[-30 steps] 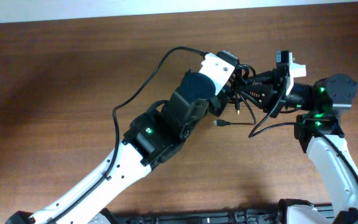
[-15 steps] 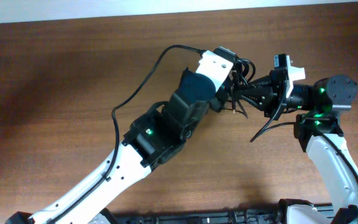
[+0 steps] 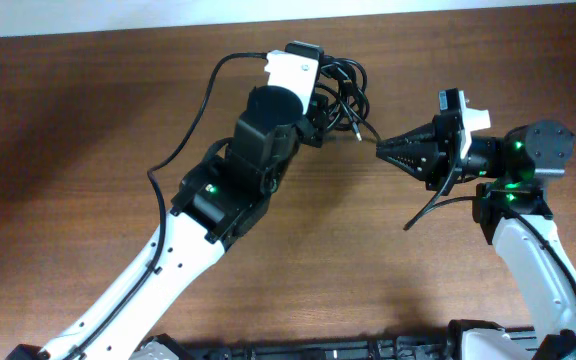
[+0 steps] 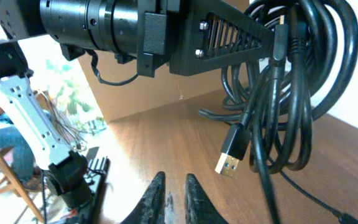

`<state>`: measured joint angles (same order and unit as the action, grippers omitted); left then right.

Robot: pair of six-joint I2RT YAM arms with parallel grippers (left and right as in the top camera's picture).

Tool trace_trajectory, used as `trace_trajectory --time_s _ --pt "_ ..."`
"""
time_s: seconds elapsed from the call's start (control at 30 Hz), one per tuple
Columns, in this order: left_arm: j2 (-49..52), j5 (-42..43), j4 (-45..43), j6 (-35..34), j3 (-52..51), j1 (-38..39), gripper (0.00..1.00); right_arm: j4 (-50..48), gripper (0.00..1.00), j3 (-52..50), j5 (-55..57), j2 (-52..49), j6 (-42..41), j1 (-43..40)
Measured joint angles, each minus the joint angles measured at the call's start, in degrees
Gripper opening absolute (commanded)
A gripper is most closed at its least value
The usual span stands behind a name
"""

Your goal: Untangle cables

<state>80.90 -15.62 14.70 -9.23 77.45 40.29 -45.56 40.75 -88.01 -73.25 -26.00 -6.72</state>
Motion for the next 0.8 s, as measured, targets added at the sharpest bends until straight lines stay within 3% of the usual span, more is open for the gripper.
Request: trace_trajectory --time_s 0.1,0.3,0.8 --pt "0.0 2.34 0.5 0.04 0.0 -0.15 0.0 -0.09 0.83 0.0 0.31 0.0 -1.81 0.0" --pt "0.0 7.13 1.9 2.16 0.0 -0.15 0.0 -0.11 0.98 0.0 5.01 0.0 -5.55 0.0" --pt "0.0 11.5 1.88 2.36 0.0 -0.13 0.0 7.89 0.98 0.02 20.17 0.0 -9.88 0.0"
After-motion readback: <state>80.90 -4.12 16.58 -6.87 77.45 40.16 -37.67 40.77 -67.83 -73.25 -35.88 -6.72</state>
